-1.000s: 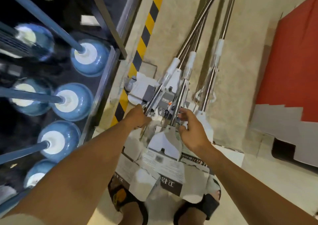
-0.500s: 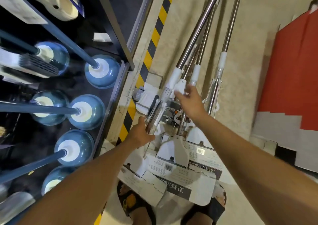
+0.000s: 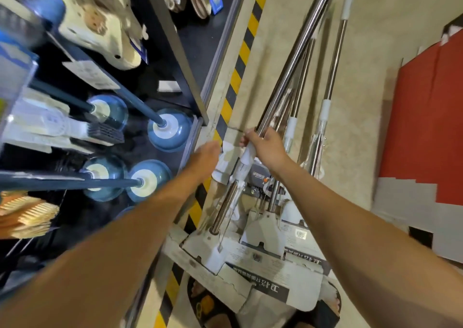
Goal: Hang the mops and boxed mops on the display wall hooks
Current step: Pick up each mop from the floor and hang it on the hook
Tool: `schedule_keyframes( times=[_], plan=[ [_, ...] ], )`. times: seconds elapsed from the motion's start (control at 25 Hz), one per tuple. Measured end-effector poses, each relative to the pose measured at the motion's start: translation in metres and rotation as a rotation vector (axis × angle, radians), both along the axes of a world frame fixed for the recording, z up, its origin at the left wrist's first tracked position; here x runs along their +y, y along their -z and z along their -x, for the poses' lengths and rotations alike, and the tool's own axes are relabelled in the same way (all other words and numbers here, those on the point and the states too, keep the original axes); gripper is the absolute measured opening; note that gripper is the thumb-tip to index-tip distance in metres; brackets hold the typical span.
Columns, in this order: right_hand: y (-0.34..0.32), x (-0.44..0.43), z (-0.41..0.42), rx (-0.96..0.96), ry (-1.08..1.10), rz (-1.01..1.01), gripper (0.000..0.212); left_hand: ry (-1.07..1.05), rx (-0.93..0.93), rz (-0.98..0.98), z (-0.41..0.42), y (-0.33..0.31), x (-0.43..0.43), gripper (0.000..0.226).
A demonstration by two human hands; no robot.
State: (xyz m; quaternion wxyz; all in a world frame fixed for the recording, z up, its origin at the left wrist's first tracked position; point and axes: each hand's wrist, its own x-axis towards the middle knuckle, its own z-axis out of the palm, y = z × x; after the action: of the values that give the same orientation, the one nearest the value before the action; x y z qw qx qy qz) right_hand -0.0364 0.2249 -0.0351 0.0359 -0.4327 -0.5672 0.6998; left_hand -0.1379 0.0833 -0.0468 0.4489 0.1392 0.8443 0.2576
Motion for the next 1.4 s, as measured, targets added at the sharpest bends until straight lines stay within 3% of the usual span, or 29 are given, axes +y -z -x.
schedule_keyframes(
  times=[0.08,0.2,0.24,0.28,0.4,0.48,0.56,0.64,0.76,0.92,1.04,1.16,1.4],
  plan=[
    [-0.014,-0.007,0.000,-0.027,-0.070,-0.064,0.016,-0.151,-0.032,-0.246,0.028,-0.062,0.053,0.025],
    [-0.033,-0.022,-0.002,-0.062,-0.164,-0.072,0.024,-0.025,-0.047,-0.536,0.042,-0.144,0.118,0.037],
    [-0.039,-0.026,-0.002,-0.070,-0.170,-0.072,0.026,0.031,-0.032,-0.561,0.041,-0.158,0.132,0.026],
    [-0.042,-0.031,-0.003,-0.071,-0.169,-0.074,0.026,0.051,-0.021,-0.565,0.038,-0.166,0.142,0.012],
    [-0.064,-0.037,-0.010,-0.107,-0.251,-0.061,0.018,0.038,0.006,-0.563,0.038,-0.170,0.147,0.014],
    [-0.075,-0.031,-0.019,-0.195,-0.432,-0.070,0.047,0.044,0.002,-0.572,0.038,-0.181,0.135,0.003],
    [-0.094,-0.014,-0.029,-0.302,-0.466,-0.064,0.069,0.042,0.007,-0.550,0.037,-0.187,0.122,0.002],
    [-0.136,0.016,-0.029,-0.307,-0.317,-0.066,0.060,0.035,0.010,-0.529,0.032,-0.199,0.111,0.003],
    [-0.229,0.072,-0.011,-0.137,-0.059,-0.151,0.045,0.030,-0.003,-0.500,0.023,-0.220,0.098,0.010],
    [-0.368,0.121,0.035,0.177,0.130,-0.217,0.053,0.007,-0.024,-0.426,0.006,-0.260,0.077,0.012],
    [-0.436,0.127,0.063,0.285,0.057,-0.272,0.054,0.001,-0.035,-0.372,-0.001,-0.281,0.060,0.007],
    [-0.460,0.110,0.077,0.250,-0.094,-0.326,0.054,-0.016,-0.020,-0.296,-0.009,-0.308,0.044,0.019],
    [-0.463,0.053,0.047,0.232,-0.229,-0.348,0.018,0.087,0.122,-0.187,-0.030,-0.354,0.011,0.013]
  ],
)
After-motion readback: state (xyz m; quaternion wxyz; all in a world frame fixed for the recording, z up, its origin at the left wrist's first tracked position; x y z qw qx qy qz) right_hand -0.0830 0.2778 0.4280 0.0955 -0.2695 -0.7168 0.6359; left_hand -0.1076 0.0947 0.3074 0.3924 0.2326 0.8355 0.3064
